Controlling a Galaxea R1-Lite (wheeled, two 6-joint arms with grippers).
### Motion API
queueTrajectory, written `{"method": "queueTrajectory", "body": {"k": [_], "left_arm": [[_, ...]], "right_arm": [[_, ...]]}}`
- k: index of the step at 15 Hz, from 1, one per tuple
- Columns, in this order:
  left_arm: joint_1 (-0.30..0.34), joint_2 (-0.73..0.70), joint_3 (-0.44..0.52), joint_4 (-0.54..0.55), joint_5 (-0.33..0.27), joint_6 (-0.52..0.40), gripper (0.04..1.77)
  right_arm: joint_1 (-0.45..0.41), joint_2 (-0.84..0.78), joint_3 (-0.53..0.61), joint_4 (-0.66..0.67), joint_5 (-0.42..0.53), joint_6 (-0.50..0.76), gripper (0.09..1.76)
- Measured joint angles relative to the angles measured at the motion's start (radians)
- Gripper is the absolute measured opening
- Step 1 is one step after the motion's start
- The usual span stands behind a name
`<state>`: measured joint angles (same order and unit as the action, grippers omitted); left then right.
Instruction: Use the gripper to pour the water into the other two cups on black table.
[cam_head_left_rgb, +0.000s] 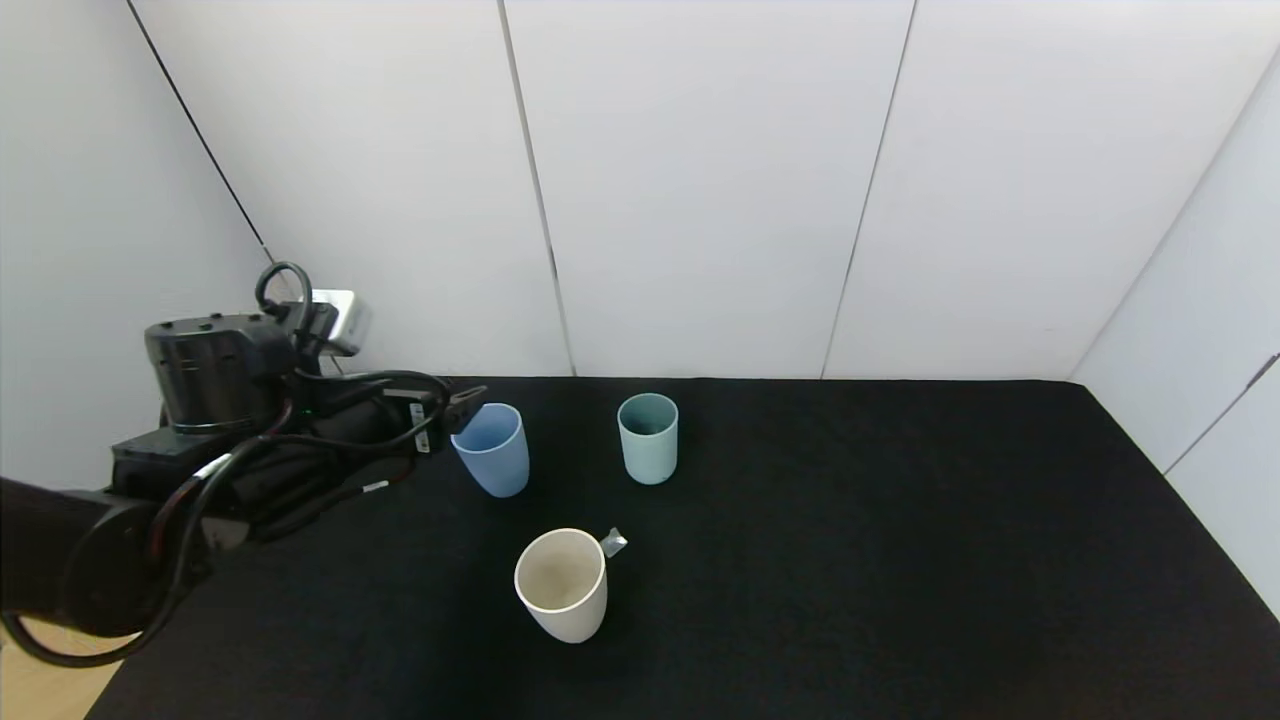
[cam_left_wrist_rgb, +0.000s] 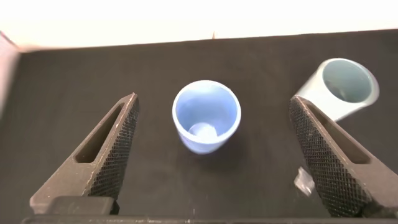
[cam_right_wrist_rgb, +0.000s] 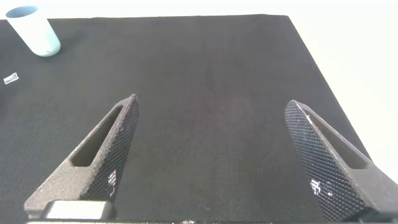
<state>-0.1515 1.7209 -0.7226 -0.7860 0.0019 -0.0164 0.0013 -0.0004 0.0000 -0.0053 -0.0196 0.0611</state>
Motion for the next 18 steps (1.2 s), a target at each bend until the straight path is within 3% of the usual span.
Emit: {"method": "queueTrajectory", "body": {"k": [3,7,11,13,15,16,18], "left_arm": [[-0.001,-0.137,0.089,0.020,0.004,0.009,1.70],[0.002,-0.356,0.189,0.152,0.007,0.011,1.70],[0.003,-0.539,0.330,0.184,0.029,0.010,1.71],[-0.039,-0.615,0.395,0.184,0.092,0.000,1.71],[-0.129,-0.659,0.447,0.182,0.217,-0.007,1.71],[-0.169,-0.686,0.475,0.185,0.247,-0.010,1.71],[-0.183,-0.736,0.501,0.192,0.254,-0.013,1.71]], "right_arm": [[0.000,0.000,0.000,0.000,0.000,0.000,1.71],[0.000,0.000,0.000,0.000,0.000,0.000,1.71],[0.000,0.000,0.000,0.000,0.000,0.000,1.71],[0.000,0.000,0.000,0.000,0.000,0.000,1.71],[0.000,0.000,0.000,0.000,0.000,0.000,1.71],[0.000,0.000,0.000,0.000,0.000,0.000,1.71],[0.000,0.000,0.000,0.000,0.000,0.000,1.71]]}}
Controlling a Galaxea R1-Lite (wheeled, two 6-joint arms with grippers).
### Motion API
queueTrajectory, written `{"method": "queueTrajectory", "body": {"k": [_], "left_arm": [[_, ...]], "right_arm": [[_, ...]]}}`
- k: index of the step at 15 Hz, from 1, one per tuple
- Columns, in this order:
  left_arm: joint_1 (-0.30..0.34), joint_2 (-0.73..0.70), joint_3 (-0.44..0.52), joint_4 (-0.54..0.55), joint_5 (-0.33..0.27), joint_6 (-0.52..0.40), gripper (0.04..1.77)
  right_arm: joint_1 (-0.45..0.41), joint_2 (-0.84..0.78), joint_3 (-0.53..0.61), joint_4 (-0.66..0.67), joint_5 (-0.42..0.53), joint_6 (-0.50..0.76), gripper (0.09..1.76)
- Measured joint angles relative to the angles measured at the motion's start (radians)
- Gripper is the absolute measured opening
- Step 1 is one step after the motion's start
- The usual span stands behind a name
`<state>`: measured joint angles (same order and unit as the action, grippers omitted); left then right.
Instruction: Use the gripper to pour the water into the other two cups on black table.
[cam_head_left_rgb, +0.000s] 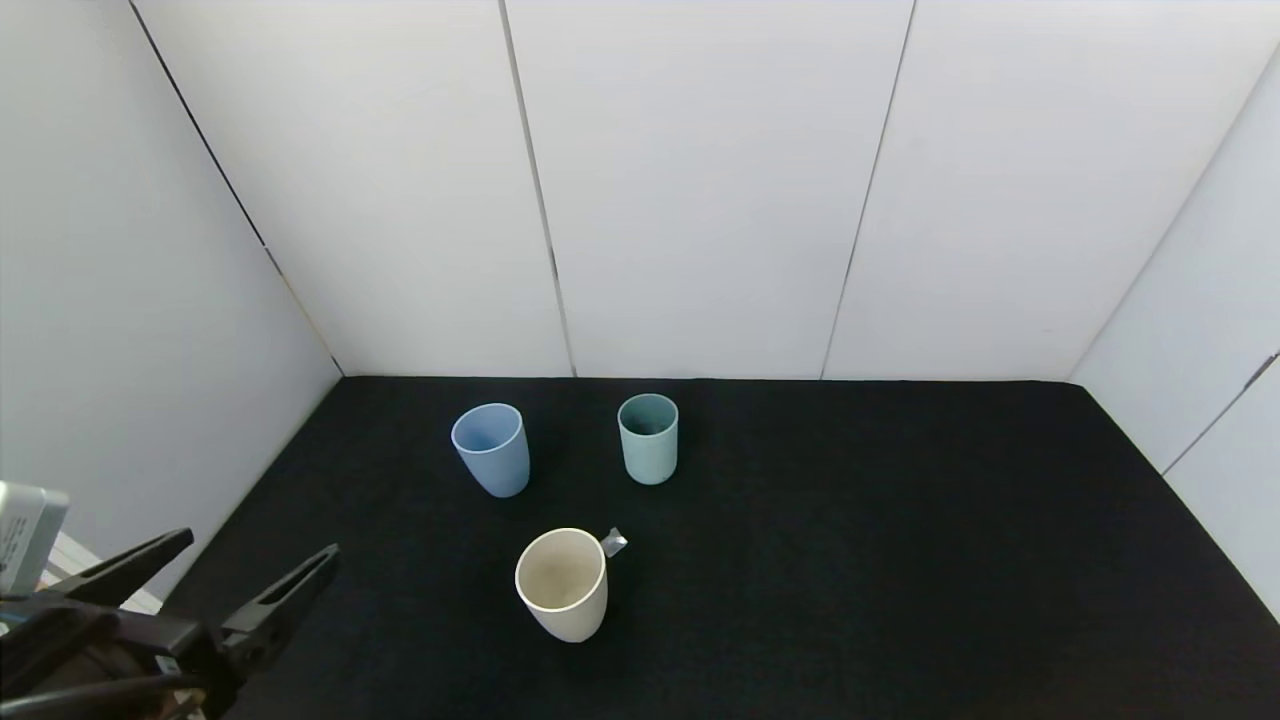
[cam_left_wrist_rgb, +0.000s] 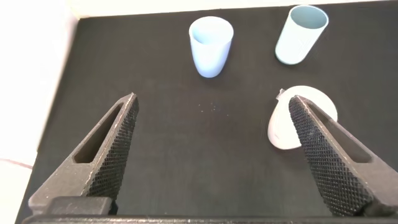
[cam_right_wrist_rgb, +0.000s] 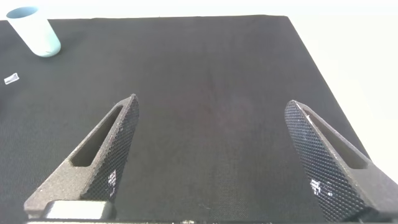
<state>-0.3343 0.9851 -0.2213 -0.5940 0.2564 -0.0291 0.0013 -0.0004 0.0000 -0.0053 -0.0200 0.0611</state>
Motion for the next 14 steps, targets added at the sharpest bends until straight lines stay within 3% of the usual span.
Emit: {"method": "queueTrajectory", "body": {"k": [4,11,14], "left_arm": [[0.071,-0.150,0.014,0.142,-0.045,0.000,1.71],[0.205,-0.513,0.004,0.460,-0.179,0.000,1.72],[0.239,-0.639,0.008,0.538,-0.207,0.001,1.72]], "right_arm": [[0.000,0.000,0.000,0.000,0.000,0.000,1.71],[0.000,0.000,0.000,0.000,0.000,0.000,1.71],[0.000,0.000,0.000,0.000,0.000,0.000,1.71]]}}
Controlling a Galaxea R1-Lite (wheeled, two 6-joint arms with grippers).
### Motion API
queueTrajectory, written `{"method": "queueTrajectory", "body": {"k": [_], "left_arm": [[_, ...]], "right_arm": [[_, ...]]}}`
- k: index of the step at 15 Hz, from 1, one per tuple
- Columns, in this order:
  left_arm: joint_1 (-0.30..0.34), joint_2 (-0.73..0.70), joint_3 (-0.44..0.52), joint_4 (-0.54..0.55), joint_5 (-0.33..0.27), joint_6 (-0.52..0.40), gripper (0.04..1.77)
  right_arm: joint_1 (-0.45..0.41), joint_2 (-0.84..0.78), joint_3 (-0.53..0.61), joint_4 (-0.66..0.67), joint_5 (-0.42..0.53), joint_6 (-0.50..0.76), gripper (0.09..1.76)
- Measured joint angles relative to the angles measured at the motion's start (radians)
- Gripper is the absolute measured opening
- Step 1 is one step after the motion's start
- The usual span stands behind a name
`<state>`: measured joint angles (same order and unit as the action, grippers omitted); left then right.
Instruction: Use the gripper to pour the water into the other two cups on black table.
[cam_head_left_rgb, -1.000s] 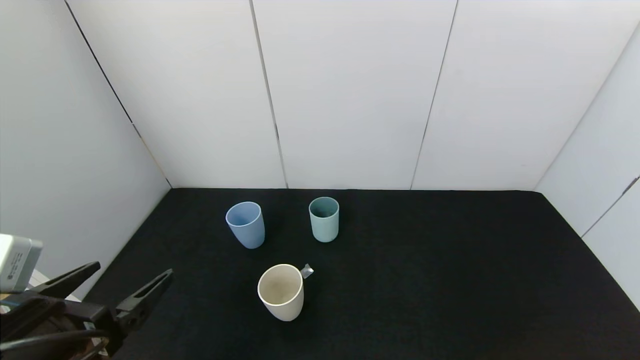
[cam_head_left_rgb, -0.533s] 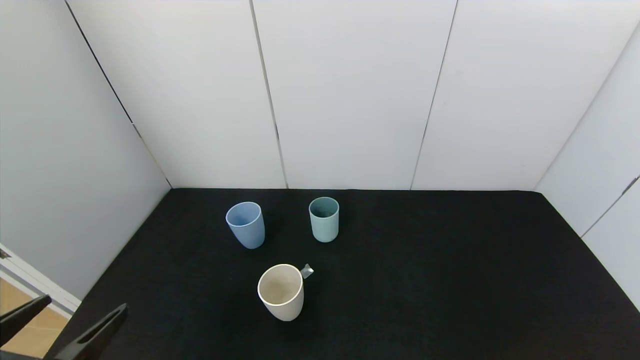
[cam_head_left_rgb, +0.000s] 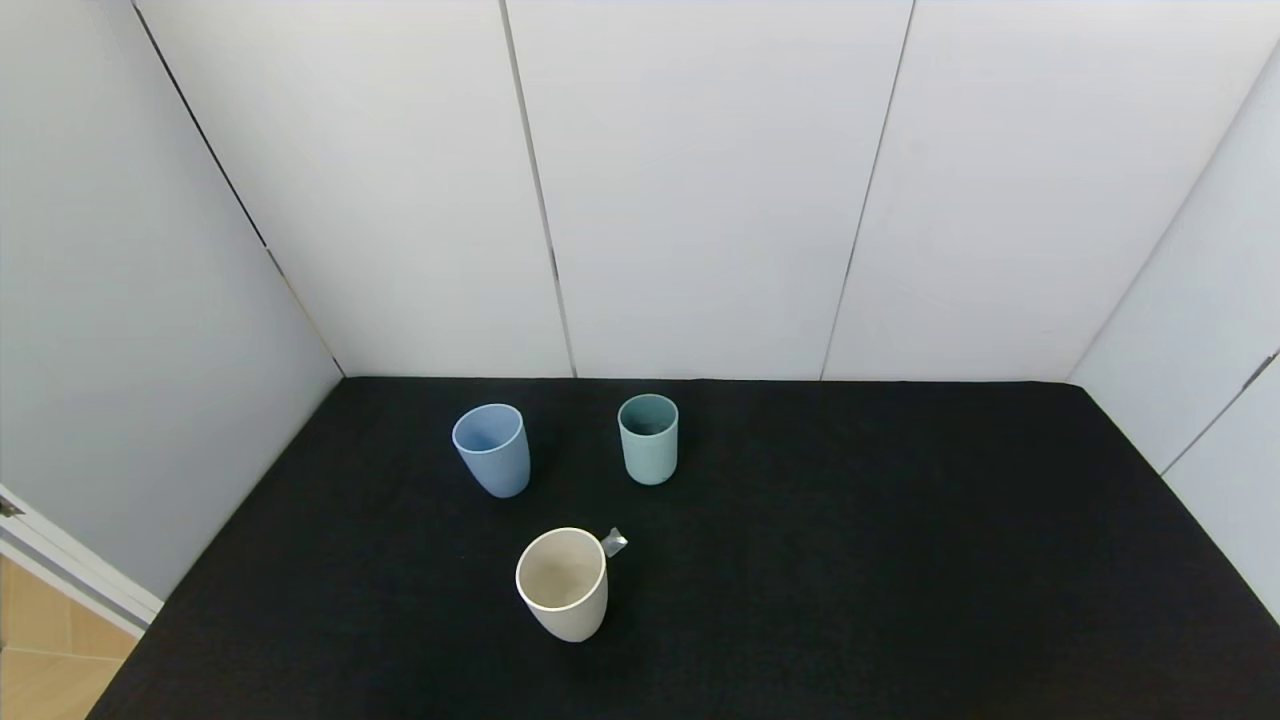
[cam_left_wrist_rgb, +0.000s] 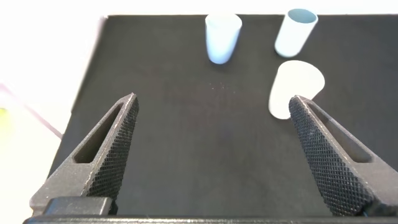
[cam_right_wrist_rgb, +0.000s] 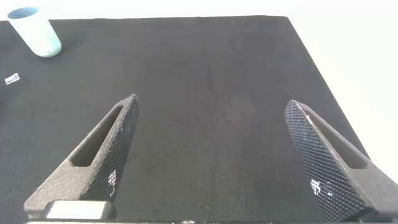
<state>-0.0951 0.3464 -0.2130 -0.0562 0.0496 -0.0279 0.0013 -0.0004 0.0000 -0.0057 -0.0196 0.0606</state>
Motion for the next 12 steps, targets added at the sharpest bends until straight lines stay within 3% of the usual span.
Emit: {"method": "queueTrajectory", "body": {"k": [4,12], "left_arm": [[0.085,-0.096,0.015,0.022,-0.107,0.008,1.72],[0.100,-0.257,0.154,-0.047,-0.128,0.026,1.72]], "right_arm": [[0.000,0.000,0.000,0.000,0.000,0.001,1.71],[0.000,0.000,0.000,0.000,0.000,0.000,1.71]]}}
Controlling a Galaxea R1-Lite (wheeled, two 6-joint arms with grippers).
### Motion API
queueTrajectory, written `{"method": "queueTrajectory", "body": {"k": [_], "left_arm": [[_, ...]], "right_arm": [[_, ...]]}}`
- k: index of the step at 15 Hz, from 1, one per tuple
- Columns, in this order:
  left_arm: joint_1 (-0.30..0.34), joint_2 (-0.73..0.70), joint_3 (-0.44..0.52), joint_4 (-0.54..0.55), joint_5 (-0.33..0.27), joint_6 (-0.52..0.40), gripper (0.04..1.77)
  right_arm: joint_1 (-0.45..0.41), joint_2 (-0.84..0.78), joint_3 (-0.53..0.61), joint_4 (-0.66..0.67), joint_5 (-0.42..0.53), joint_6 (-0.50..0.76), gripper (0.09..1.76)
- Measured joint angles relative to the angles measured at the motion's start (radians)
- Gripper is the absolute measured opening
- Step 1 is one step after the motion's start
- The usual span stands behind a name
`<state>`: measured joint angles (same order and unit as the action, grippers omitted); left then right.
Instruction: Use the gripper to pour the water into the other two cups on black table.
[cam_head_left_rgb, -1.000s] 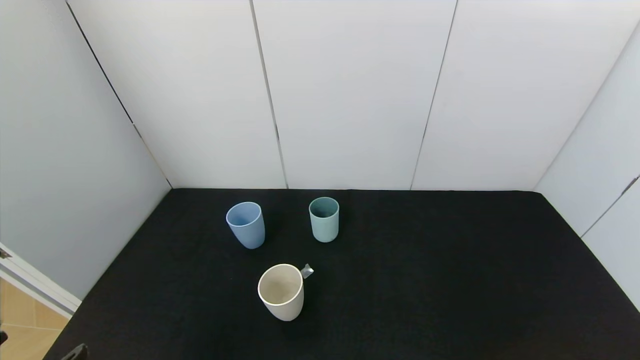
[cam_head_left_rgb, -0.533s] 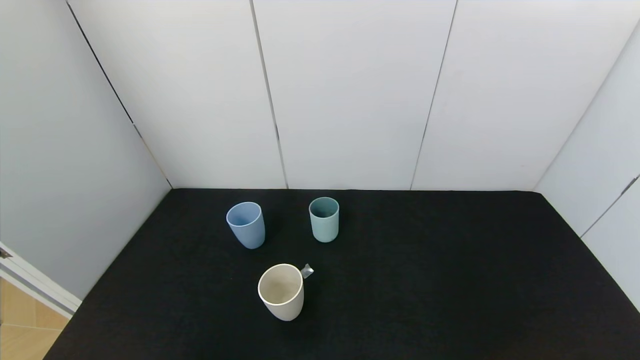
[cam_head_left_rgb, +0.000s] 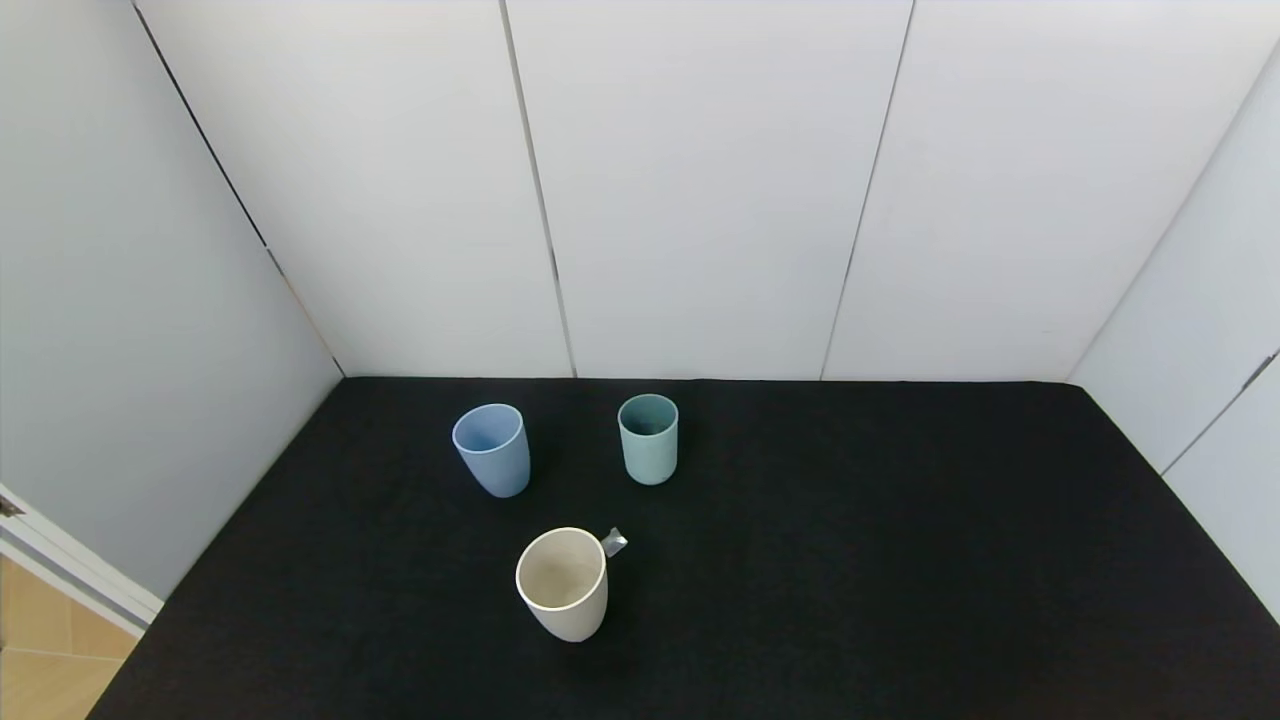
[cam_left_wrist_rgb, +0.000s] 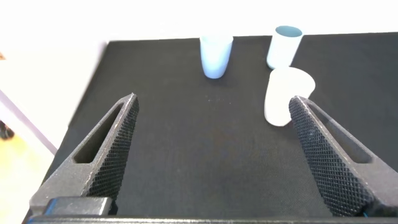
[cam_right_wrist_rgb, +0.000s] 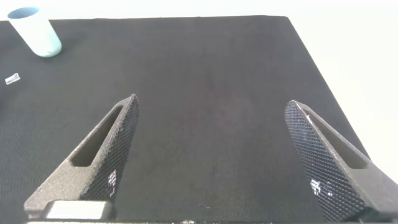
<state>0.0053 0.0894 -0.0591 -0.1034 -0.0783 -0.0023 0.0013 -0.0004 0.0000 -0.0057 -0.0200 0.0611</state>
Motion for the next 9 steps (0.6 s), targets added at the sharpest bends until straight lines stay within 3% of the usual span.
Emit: {"method": "queueTrajectory", "body": {"k": [5,9], "left_arm": [[-0.004,-0.080,0.054,0.000,0.032,0.086,1.72],[-0.004,-0.089,0.059,0.052,0.060,0.024,1.72]], "right_arm": [[0.000,0.000,0.000,0.000,0.000,0.000,1.71],[0.000,0.000,0.000,0.000,0.000,0.000,1.71]]}}
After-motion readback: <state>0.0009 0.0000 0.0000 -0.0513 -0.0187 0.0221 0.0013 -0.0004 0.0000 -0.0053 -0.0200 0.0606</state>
